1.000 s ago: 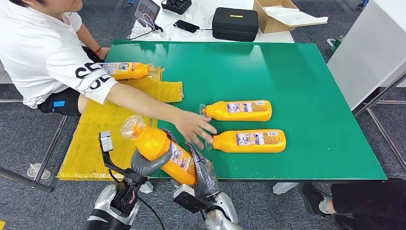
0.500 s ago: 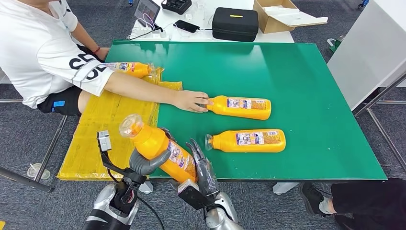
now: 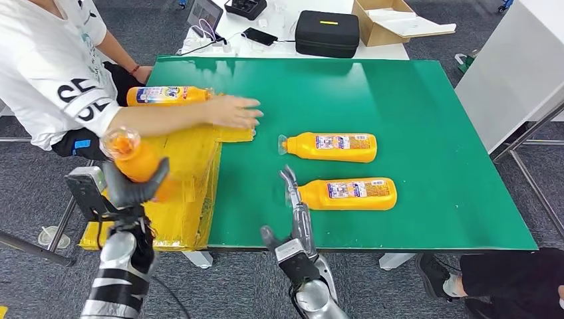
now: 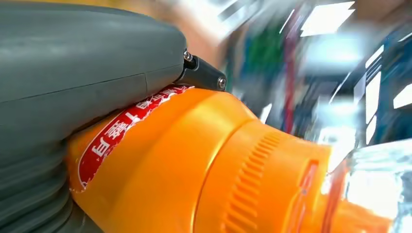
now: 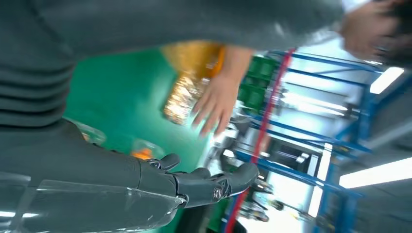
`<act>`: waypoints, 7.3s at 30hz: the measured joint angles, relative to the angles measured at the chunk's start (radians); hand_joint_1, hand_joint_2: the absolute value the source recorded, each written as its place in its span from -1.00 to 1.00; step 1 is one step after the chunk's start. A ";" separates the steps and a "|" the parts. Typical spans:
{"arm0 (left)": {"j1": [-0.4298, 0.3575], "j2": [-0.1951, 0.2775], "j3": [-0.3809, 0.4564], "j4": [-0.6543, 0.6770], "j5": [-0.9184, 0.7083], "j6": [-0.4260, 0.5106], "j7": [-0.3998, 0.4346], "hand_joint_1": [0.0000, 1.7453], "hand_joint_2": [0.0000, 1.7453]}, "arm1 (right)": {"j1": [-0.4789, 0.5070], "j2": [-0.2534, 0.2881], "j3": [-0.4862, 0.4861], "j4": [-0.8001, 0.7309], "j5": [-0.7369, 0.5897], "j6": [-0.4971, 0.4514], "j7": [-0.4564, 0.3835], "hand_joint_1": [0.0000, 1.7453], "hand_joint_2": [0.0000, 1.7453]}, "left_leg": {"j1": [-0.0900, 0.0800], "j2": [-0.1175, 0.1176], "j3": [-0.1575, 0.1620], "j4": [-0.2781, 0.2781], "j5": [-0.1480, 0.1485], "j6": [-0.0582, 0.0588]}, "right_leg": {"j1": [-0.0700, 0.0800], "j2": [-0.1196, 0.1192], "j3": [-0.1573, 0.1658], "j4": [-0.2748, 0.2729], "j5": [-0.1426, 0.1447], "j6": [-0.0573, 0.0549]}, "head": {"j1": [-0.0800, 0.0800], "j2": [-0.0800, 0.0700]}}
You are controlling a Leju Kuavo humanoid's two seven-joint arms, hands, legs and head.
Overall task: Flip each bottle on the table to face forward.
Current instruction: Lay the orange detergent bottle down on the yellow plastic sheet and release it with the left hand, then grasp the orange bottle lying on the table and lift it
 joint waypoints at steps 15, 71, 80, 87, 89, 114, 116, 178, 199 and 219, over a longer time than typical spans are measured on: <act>-0.284 0.154 0.007 0.427 -0.980 0.309 0.083 1.00 1.00 | 0.003 -0.038 0.062 -0.173 -0.153 -0.002 -0.001 -1.00 -1.00 | 0.000 0.001 0.000 0.000 0.000 0.000 | 0.000 0.000 0.000 0.000 0.000 0.000 | 0.000 0.000; -0.230 0.236 -0.196 0.669 -0.841 -0.230 -0.021 -1.00 -1.00 | -0.023 0.010 -0.011 -0.047 -0.185 0.083 0.018 -1.00 -1.00 | 0.000 -0.002 0.005 0.000 0.001 0.000 | -0.001 -0.001 0.007 0.000 0.000 0.000 | 0.000 0.000; -0.228 0.240 -0.196 0.662 -0.792 -0.281 -0.024 -1.00 1.00 | -0.023 0.016 -0.035 -0.044 -0.203 0.081 0.019 -1.00 -1.00 | 0.000 -0.002 0.007 -0.001 0.001 0.000 | -0.001 -0.002 0.008 0.000 0.000 0.000 | 0.000 0.000; -0.118 0.212 -0.148 0.453 -0.250 -0.395 -0.040 -1.00 1.00 | -0.033 0.006 -0.042 -0.030 -0.074 0.028 0.091 -1.00 1.00 | -0.001 -0.001 0.006 0.000 0.001 0.000 | -0.001 -0.002 0.006 0.000 0.000 0.000 | 0.000 0.000; -0.083 0.161 -0.076 0.360 -0.102 -0.306 -0.025 -1.00 1.00 | -0.051 -0.015 -0.044 -0.024 0.056 -0.006 0.184 -1.00 1.00 | -0.001 -0.001 0.004 0.000 0.001 0.000 | -0.001 -0.002 0.004 0.000 0.001 0.000 | 0.000 0.000; -0.016 -0.015 0.213 0.036 0.047 -0.118 -0.034 -1.00 1.00 | -0.280 -0.330 -0.091 0.143 0.387 0.340 0.600 -1.00 1.00 | -0.002 -0.002 0.001 0.000 0.001 0.001 | -0.002 -0.002 0.002 0.000 0.001 0.001 | 0.000 0.000; -0.021 -0.016 0.209 0.055 0.035 -0.118 -0.034 -1.00 1.00 | -0.287 -0.352 -0.086 0.173 0.369 0.377 0.601 -1.00 1.00 | -0.002 -0.002 0.001 0.000 0.001 0.001 | -0.002 -0.002 0.002 0.000 0.001 0.001 | 0.000 0.000; -0.124 -0.040 0.139 0.320 0.089 -0.216 0.016 -1.00 1.00 | -0.505 -0.600 0.233 0.408 0.174 0.549 0.540 1.00 1.00 | -0.002 -0.001 0.009 0.001 0.001 0.002 | -0.002 -0.002 0.011 0.000 0.001 0.001 | 0.000 0.000; -0.016 -0.064 0.084 0.183 0.322 -0.404 0.146 -1.00 1.00 | -0.143 -0.290 -0.164 -0.037 0.108 -0.003 0.155 1.00 1.00 | -0.001 0.000 0.002 0.000 0.000 0.001 | -0.001 0.001 0.002 0.000 0.000 0.000 | -0.001 0.000; 0.112 -0.057 -0.091 -0.049 0.502 -0.592 0.234 -1.00 1.00 | -0.005 -0.121 -0.380 -0.150 -0.074 -0.035 0.005 1.00 1.00 | -0.002 0.000 0.000 0.000 -0.001 0.001 | -0.002 0.000 0.001 0.000 0.000 0.001 | 0.000 0.000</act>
